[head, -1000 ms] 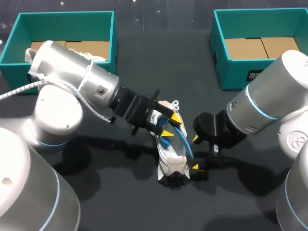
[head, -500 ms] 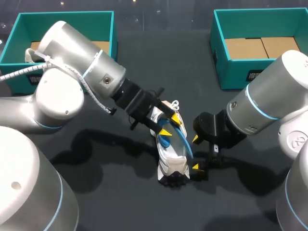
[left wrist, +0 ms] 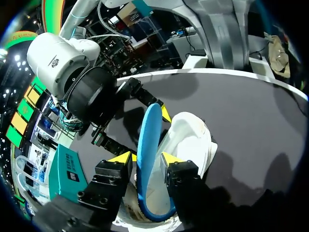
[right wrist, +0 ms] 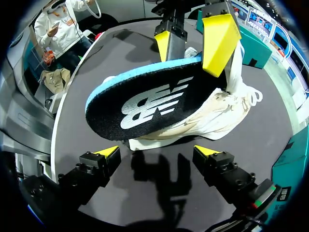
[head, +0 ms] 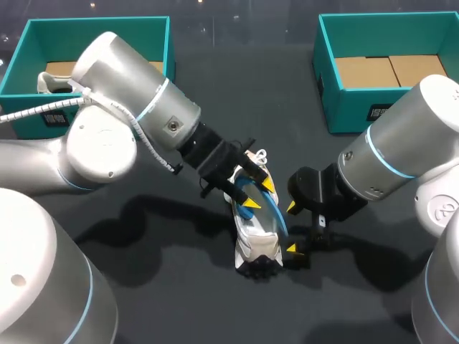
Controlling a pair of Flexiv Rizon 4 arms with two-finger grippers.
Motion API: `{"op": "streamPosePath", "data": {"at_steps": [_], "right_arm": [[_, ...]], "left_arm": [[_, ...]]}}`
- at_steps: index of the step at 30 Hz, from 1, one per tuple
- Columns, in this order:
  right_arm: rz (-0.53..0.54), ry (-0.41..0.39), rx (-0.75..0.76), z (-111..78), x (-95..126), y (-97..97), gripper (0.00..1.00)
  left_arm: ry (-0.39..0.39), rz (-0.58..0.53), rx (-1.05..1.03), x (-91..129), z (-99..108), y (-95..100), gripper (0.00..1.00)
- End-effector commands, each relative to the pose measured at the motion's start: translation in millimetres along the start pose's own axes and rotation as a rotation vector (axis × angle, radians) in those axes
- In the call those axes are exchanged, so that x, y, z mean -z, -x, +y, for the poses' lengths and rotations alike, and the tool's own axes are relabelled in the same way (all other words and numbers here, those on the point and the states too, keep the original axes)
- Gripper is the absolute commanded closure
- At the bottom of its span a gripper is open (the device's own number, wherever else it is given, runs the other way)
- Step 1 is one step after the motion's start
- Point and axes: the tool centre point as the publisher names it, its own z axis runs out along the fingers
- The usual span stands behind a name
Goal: Take the shoe out of the shoebox, open the shoe tongue, remove and reinsert the insole, then place the shoe into the shoebox
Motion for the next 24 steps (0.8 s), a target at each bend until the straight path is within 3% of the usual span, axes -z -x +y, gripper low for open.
{"op": "streamPosePath", "data": {"at_steps": [1,16,24], "right_arm": [[-0.002,0.002,0.0,-0.9,0,-1.2,0.0],[-0.002,0.002,0.0,-0.9,0,-1.2,0.0],[-0.002,0.002,0.0,-0.9,0,-1.2,0.0]], "left_arm": [[0.03,0.05,-0.008,-8,-1,11.7,0.62],[0.18,0.201,-0.091,1,0,8.9,0.67],[0.197,0.23,-0.096,9,3,0.2,0.73]]}}
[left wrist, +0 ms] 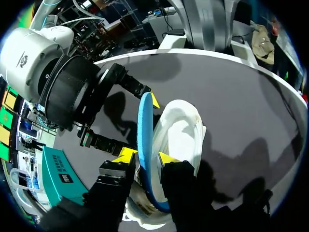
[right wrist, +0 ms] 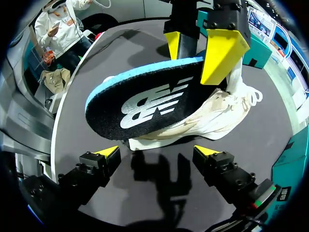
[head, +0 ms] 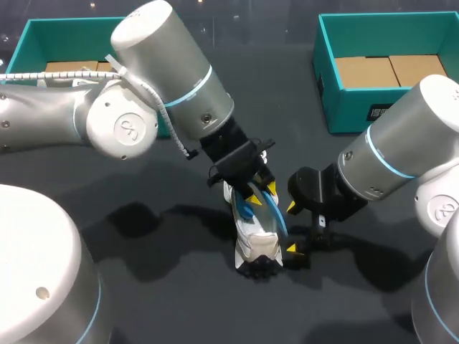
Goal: Take the shoe out of the shoebox, open the shoe tongue, remove and reinsert the insole, then place the shoe into the shoebox
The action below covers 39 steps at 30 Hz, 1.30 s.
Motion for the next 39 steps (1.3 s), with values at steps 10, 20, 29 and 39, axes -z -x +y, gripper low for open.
{"op": "streamPosePath", "data": {"at_steps": [10,20,29,39], "right_arm": [[-0.002,0.002,0.0,-0.9,0,-1.2,0.0],[-0.002,0.002,0.0,-0.9,0,-1.2,0.0],[-0.002,0.002,0.0,-0.9,0,-1.2,0.0],[-0.002,0.002,0.0,-0.9,0,-1.2,0.0]], "left_arm": [[0.046,0.04,-0.007,3,5,-10.7,0.7],[0.117,-0.007,-0.007,-8,15,-6.5,1.0],[0.006,-0.241,0.032,-5,-7,-2.8,1.0],[-0.184,-0.404,0.114,-13,-31,-9.0,1.0]]}}
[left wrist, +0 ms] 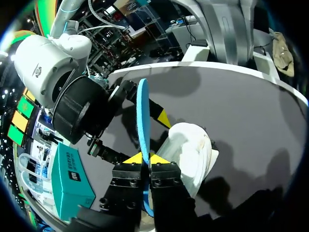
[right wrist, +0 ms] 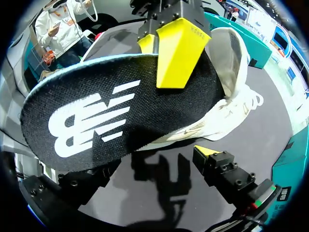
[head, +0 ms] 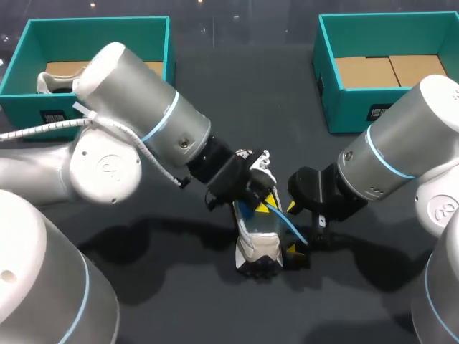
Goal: Take the shoe out of the shoebox, open the shoe tongue, remove and reinsert the insole, then place the shoe into the shoebox
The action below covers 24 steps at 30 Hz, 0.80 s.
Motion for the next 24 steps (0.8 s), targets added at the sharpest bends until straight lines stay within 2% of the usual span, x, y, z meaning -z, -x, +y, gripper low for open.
{"op": "streamPosePath", "data": {"at_steps": [1,5,11,17,20,22,24], "right_arm": [[-0.002,0.002,0.0,-0.9,0,-1.2,0.0],[-0.002,0.002,0.0,-0.9,0,-1.2,0.0],[-0.002,0.002,0.0,-0.9,0,-1.2,0.0],[-0.002,0.002,0.0,-0.9,0,-1.2,0.0],[-0.002,0.002,0.0,-0.9,0,-1.2,0.0],[-0.002,0.002,0.0,-0.9,0,-1.2,0.0],[-0.002,0.002,0.0,-0.9,0,-1.2,0.0]], "left_arm": [[-0.093,-0.158,0.009,-2,-4,-8.1,1.0],[-0.194,-0.178,0.06,-6,-10,-11.4,1.0],[-0.273,-0.166,0.094,-11,-14,-20.0,1.0],[-0.331,-0.188,0.09,-12,-28,-21.3,1.0],[-0.31,-0.194,0.071,-14,-32,-20.0,1.0],[-0.269,-0.19,0.071,-17,-25,-21.8,1.0],[-0.259,-0.195,0.093,-16,-19,-24.2,1.0]]}}
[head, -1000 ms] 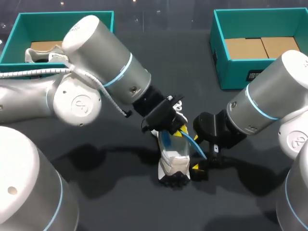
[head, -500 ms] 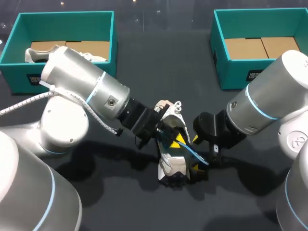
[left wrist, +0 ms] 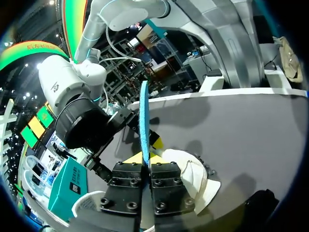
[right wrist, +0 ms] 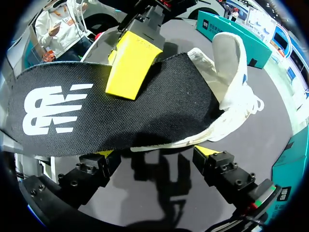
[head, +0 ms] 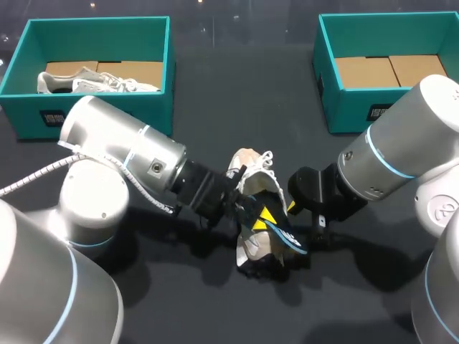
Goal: Take the shoe out of the shoebox, open the shoe tongue, remove and reinsert the insole, then place the shoe into the shoebox
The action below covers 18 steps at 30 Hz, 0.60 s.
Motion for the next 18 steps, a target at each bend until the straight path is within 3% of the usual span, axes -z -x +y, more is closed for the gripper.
{"op": "streamPosePath", "data": {"at_steps": [1,8,9,11,18], "right_arm": [[-0.002,0.002,0.0,-0.9,0,-1.2,0.0],[-0.002,0.002,0.0,-0.9,0,-1.2,0.0],[-0.002,0.002,0.0,-0.9,0,-1.2,0.0],[-0.002,0.002,0.0,-0.9,0,-1.2,0.0],[-0.002,0.002,0.0,-0.9,0,-1.2,0.0]], "left_arm": [[0.051,-0.014,0.02,2,5,-5.1,1.0],[0.107,-0.024,0.043,14,22,-4.9,1.0],[0.114,-0.025,0.043,15,23,-4.0,0.97],[0.127,-0.03,0.04,17,25,-1.8,0.73],[0.152,-0.028,0.019,22,29,6.9,0.67]]}}
